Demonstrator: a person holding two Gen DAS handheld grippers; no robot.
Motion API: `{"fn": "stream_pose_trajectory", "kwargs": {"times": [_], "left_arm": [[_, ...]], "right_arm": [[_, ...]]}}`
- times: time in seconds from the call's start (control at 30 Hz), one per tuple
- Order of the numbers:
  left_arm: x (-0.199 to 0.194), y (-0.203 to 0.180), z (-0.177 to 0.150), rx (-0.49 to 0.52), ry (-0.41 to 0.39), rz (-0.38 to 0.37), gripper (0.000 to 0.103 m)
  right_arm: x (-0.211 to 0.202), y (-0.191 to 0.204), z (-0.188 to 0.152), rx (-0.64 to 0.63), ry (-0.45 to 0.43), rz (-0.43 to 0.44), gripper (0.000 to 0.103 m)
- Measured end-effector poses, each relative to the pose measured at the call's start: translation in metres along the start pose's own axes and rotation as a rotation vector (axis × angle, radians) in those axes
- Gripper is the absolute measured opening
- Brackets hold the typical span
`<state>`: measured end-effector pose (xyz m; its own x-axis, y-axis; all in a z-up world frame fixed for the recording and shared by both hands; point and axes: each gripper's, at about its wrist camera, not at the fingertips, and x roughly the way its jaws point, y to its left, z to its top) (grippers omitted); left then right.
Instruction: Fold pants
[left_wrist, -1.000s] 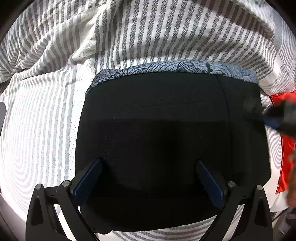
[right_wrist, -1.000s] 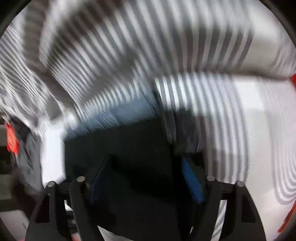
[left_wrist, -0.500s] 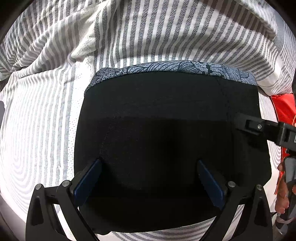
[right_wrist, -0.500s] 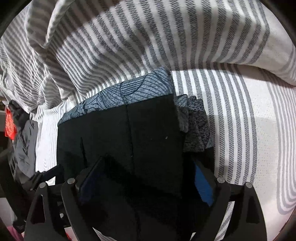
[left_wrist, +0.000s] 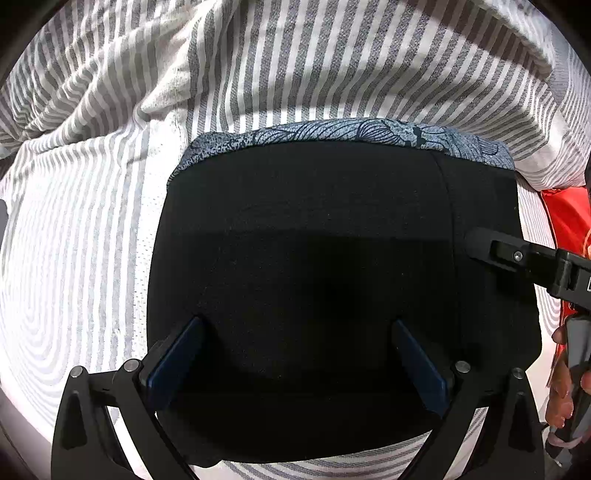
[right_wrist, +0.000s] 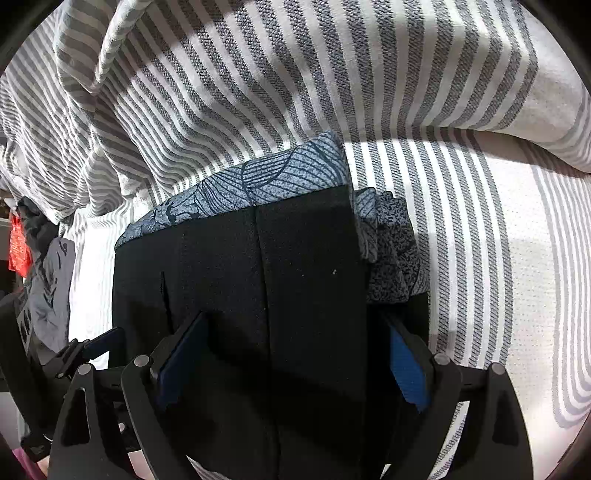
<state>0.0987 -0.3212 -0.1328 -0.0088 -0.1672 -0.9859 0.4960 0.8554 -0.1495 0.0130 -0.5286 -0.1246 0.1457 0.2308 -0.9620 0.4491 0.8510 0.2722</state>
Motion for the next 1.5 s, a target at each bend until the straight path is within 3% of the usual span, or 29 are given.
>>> {"fn": "stream_pose_trajectory", "kwargs": {"times": [0.13,0.23,0.5,0.7,0.9,1.17,1.5], "left_arm": [[0.003,0.005,0.005,-0.008,0.036,-0.025,0.102],[-0.004,0.001,0.006,-0.004,0.023,0.002,0.102],[-0.038,0.027,0.003,-0.027,-0.040,0.012,0.102],[-0.039,0.066,0.016,-0.066,-0.004,-0.071,0.102],[-0.021,0.070,0.014,-0.019,0.051,-0.131,0.102],[0.003,0.075,0.022,0.032,0.091,-0.180,0.102],[0.024,0.088,0.028,0.017,0.130,-0.284,0.102]], "right_arm": [[0.001,0.003,0.006,0.003,0.030,-0.010,0.093],[-0.007,0.004,0.006,0.013,0.045,-0.001,0.093],[-0.052,-0.021,-0.021,0.064,0.005,0.125,0.093],[-0.065,-0.055,-0.039,0.129,0.000,0.164,0.093],[-0.058,-0.080,-0.038,0.157,0.006,0.201,0.093],[-0.032,-0.090,-0.029,0.124,0.042,0.329,0.093],[-0.011,-0.095,-0.026,0.077,0.114,0.416,0.090]]}}
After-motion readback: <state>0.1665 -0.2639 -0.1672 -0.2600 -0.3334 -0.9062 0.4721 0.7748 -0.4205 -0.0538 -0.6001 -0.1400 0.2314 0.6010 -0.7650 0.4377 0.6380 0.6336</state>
